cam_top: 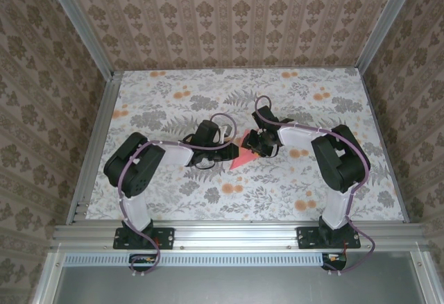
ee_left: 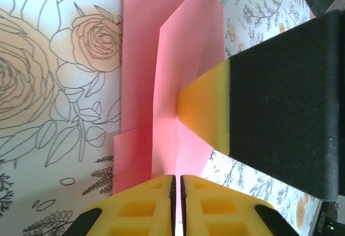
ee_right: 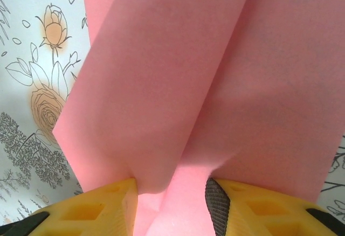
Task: Fold a paper plane with a square sheet of paper (pick it up from the middle)
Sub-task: Fourth fold the wing at the center of the table.
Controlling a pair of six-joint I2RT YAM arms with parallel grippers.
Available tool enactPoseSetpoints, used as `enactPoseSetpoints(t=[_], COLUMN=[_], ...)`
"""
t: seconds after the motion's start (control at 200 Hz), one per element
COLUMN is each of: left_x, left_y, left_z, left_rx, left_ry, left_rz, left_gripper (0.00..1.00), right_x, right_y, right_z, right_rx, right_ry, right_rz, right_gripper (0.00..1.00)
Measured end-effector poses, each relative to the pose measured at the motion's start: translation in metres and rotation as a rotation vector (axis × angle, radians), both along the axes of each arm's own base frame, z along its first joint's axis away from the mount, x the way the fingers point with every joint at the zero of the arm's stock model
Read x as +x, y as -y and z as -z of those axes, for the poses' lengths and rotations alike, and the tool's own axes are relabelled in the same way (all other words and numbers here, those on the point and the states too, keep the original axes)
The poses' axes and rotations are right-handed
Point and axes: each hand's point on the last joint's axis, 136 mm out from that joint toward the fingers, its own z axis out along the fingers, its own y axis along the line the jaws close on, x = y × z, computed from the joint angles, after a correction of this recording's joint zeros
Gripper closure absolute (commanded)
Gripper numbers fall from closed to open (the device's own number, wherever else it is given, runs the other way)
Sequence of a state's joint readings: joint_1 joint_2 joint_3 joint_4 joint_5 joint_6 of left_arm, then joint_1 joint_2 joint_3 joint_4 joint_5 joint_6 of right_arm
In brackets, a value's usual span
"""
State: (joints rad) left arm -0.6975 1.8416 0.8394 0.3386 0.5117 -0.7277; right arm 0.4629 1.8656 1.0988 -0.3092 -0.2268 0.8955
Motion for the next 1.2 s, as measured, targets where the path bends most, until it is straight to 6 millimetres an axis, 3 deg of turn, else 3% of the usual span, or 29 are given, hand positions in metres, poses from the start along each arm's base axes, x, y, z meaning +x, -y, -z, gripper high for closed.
enactPoseSetpoints(t=[0.395, 0.655, 1.2], left_x=[0.005, 0.007, 0.006], left_y=[-0.006, -0.004, -0.002], left_z=[0.012, 0.009, 0.009], left_rx=[0.031, 0.025, 0.024], left_ry=[-0.025, -0.023, -0.027], left_rz=[-0.029, -0.024, -0.01], left_gripper=[0.89, 0.89, 0.88], right_x=[0.001, 0.003, 0.0], right_y=[0.0, -0.004, 0.002], right_z=[0.0, -0.003, 0.004], right_rx=[-0.012, 0.009, -0.045], right_ry=[-0.013, 0.009, -0.049], right_rz=[0.004, -0.005, 0.015], right_gripper=[0.53, 0.42, 0.54])
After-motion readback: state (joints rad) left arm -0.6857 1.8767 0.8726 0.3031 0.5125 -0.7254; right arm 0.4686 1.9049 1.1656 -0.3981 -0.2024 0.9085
